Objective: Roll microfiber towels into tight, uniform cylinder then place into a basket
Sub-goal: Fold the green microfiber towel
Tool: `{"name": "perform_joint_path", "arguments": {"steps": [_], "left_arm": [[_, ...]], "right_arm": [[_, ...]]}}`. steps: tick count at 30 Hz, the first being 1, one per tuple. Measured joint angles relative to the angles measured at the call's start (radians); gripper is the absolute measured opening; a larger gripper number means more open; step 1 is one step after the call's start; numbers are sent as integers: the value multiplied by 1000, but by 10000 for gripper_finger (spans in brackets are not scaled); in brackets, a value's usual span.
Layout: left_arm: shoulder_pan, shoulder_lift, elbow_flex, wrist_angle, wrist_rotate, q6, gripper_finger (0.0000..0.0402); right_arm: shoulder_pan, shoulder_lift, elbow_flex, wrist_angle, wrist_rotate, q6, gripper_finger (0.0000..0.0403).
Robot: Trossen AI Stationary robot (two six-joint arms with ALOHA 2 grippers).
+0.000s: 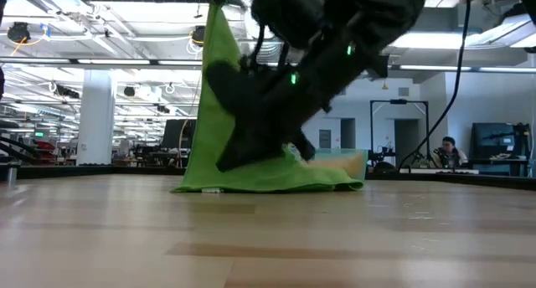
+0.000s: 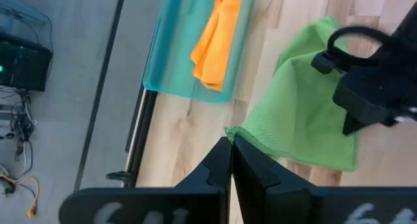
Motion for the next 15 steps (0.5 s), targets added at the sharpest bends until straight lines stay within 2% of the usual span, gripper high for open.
{"name": "perform_joint_path", "arguments": {"steps": [6,12,15], "left_arm": [[0,0,0,0,0,0,0],[0,0,0,-8,5,-1,0],[0,0,0,-28,32,-2,0]], "right_arm": [[0,28,3,-18,1,22,7],[15,15,10,-104,-113,40,14],[36,-17,10,-225,-195,22,15]]}}
